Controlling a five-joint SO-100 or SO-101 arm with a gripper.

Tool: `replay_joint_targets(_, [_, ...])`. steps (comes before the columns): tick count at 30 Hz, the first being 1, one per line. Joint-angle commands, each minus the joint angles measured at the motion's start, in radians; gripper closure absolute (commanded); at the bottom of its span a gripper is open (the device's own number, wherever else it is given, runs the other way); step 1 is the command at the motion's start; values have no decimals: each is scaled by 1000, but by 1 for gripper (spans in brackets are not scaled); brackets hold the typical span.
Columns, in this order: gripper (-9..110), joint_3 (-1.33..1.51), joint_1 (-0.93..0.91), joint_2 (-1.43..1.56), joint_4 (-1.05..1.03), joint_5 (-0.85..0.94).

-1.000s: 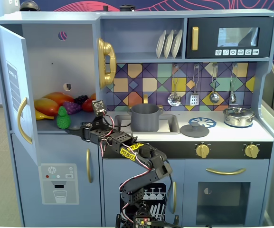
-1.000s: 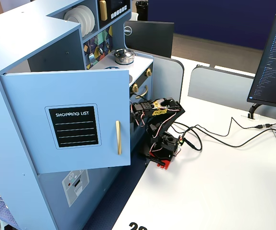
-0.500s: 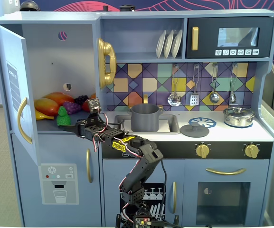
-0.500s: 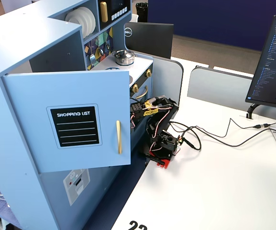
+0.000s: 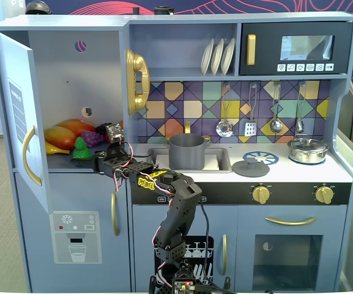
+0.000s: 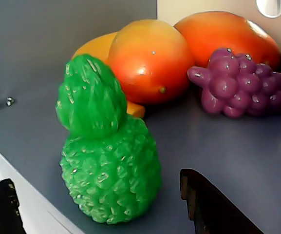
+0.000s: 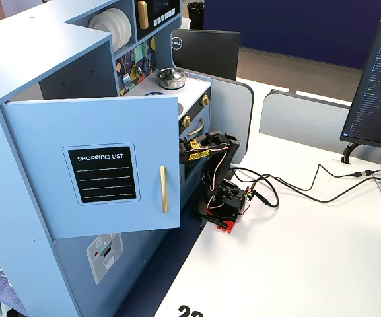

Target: Pick up the green pineapple from the left cabinet and place it in the gray recipient

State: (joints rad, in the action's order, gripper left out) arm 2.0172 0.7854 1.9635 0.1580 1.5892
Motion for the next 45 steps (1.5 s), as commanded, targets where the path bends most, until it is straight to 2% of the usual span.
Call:
replay_joint_targets(1, [65,-91,-17,-8,32,-2])
replay_joint_targets(14, [71,-270,8,-178,44,31])
replay_joint_targets(16, [78,-285,8,-201,38,64])
replay_joint_targets(18, [99,-284,15,-212,31,152])
replay_joint_targets(24, [102,-272,46,-172,52,199])
replay_joint_targets(28, [102,-201,94,-54,43,219])
replay_joint_targets(36, [102,52,207,380,-54,327])
replay_joint_targets(41, [102,225,190,664,-48,356])
replay_joint_targets(45, [102,351,91,816,97,345])
